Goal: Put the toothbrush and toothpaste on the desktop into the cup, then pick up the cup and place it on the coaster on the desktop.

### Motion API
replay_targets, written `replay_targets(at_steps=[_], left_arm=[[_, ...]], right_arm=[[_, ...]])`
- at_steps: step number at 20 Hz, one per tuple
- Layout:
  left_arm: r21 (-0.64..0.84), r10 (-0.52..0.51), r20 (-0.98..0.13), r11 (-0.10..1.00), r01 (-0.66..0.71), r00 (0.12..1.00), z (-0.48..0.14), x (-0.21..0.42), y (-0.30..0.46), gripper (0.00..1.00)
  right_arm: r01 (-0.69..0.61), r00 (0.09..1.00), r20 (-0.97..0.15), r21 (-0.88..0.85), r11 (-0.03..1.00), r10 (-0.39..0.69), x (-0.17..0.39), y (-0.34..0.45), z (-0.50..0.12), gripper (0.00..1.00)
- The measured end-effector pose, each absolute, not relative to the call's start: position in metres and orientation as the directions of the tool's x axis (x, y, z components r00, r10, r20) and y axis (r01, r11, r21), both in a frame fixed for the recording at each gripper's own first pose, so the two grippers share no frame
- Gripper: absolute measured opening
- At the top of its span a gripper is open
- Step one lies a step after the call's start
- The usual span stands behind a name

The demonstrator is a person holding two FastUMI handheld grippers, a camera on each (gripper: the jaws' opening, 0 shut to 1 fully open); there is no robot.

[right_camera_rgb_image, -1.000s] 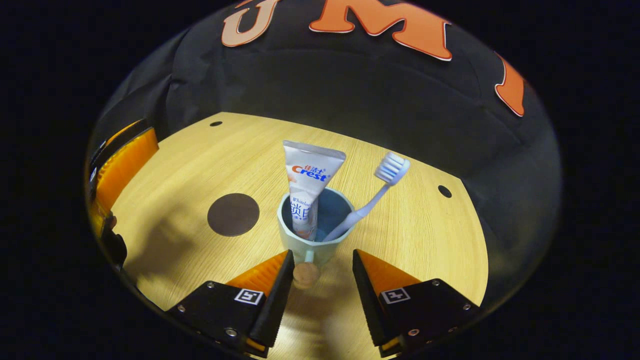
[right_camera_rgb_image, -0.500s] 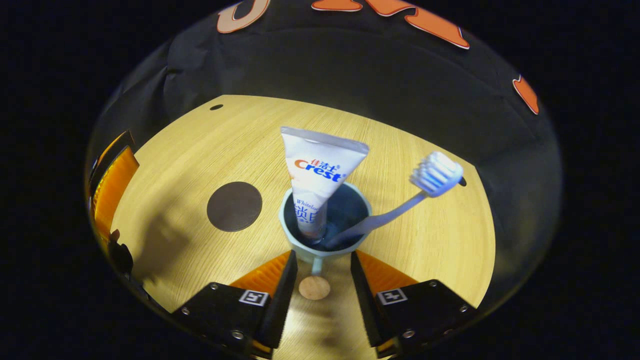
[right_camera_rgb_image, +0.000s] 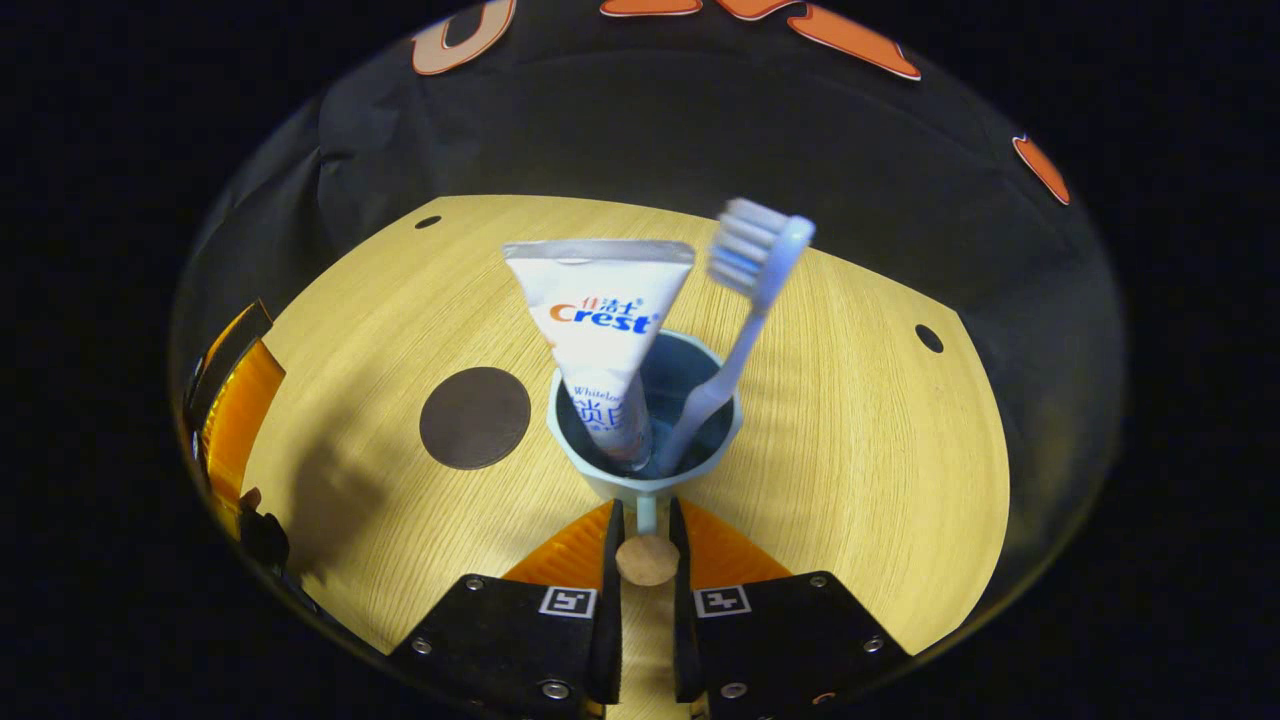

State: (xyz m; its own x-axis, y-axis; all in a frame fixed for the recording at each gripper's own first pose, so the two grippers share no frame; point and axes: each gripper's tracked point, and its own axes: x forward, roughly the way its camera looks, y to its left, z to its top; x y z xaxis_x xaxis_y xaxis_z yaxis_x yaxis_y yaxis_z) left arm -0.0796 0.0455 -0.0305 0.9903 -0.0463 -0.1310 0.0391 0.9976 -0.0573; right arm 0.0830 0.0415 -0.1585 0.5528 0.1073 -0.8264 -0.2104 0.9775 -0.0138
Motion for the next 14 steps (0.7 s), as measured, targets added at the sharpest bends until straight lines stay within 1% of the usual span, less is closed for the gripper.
replay_targets(at_steps=[2,8,14], left_arm=[[-0.060,-0.046,-0.135,0.997,0.038,0.990,-0.033,-0.082,0.047,0.97],[-0.061,-0.032,-0.137,0.998,0.024,0.990,-0.034,-0.086,0.054,0.97],[-0.060,-0.021,-0.130,0.998,0.013,0.991,-0.034,-0.090,0.058,0.97]], right_arm=[[-0.202,0.556,-0.824,-0.007,0.979,0.109,0.081,0.040,-0.157,0.19],[-0.202,0.563,-0.816,0.017,0.979,0.131,0.080,0.044,-0.157,0.19],[-0.241,0.577,-0.798,0.037,0.970,0.174,0.082,0.045,-0.154,0.19]])
